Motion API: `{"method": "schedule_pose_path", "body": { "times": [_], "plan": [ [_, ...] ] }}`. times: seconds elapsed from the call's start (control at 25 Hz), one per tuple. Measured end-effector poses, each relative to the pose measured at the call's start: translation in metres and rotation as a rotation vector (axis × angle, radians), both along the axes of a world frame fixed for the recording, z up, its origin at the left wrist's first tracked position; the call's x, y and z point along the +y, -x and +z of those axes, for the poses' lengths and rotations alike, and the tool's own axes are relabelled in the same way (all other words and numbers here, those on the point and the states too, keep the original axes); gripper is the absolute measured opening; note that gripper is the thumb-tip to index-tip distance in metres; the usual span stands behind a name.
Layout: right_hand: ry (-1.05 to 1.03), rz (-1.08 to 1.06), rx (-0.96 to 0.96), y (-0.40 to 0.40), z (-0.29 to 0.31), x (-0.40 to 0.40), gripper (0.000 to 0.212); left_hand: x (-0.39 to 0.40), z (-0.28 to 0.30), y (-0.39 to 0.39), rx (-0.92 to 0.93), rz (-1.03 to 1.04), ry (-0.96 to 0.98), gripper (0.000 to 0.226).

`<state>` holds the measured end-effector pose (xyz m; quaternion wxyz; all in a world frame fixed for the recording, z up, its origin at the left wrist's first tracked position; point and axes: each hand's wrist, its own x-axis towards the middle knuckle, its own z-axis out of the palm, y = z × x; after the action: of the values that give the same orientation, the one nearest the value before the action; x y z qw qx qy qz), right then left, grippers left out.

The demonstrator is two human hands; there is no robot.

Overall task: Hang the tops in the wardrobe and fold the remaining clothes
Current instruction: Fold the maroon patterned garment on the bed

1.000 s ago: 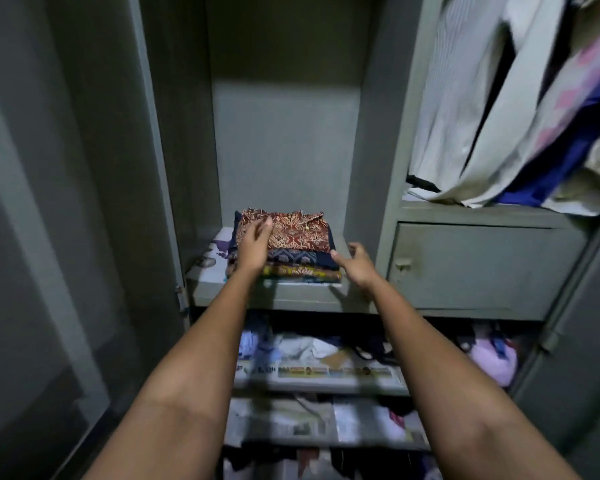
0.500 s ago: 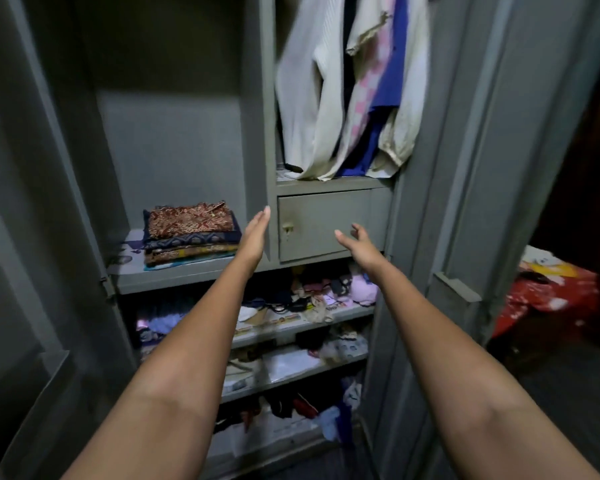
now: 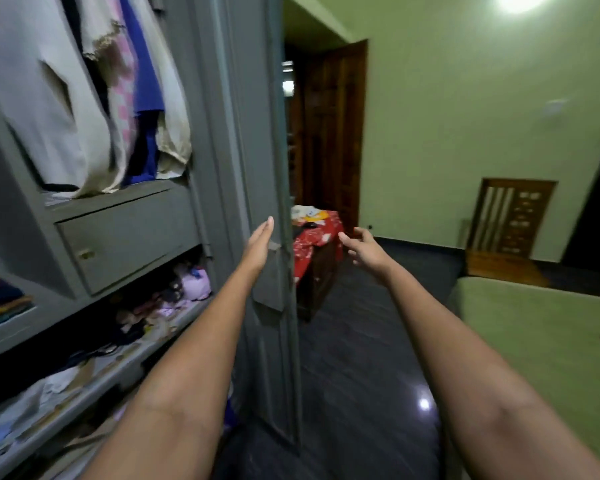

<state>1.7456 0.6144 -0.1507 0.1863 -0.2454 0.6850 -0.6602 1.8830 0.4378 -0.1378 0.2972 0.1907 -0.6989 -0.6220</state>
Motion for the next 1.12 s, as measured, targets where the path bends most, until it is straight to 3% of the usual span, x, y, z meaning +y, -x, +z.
{"method": "schedule_pose_path", "body": {
  "times": [0.24, 0.44, 0.72, 1.0, 1.12],
  "plan": [
    [-0.131, -0.273, 0.023, 0.032, -0.012, 0.142, 0.076, 0.106, 0.003, 0.071, 0.040, -0.285, -0.017, 0.055],
    [-0.155, -0.366, 0.055, 0.072, -0.001, 0.194, 0.074, 0.140, 0.000, 0.131, -0.002, -0.367, 0.067, 0.065],
    [-0.198, -0.409, 0.027, 0.193, -0.031, 0.204, 0.073, 0.134, -0.014, 0.255, -0.044, -0.399, 0.080, 0.066],
    [-0.199, -0.384, 0.116, 0.358, 0.022, 0.175, 0.071, 0.115, 0.017, 0.422, 0.032, -0.335, 0.042, 0.063],
    [-0.204, -0.362, 0.124, 0.420, 0.017, 0.162, 0.070, 0.102, 0.006, 0.491, -0.004, -0.325, 0.041, 0.063]
  ]
}}
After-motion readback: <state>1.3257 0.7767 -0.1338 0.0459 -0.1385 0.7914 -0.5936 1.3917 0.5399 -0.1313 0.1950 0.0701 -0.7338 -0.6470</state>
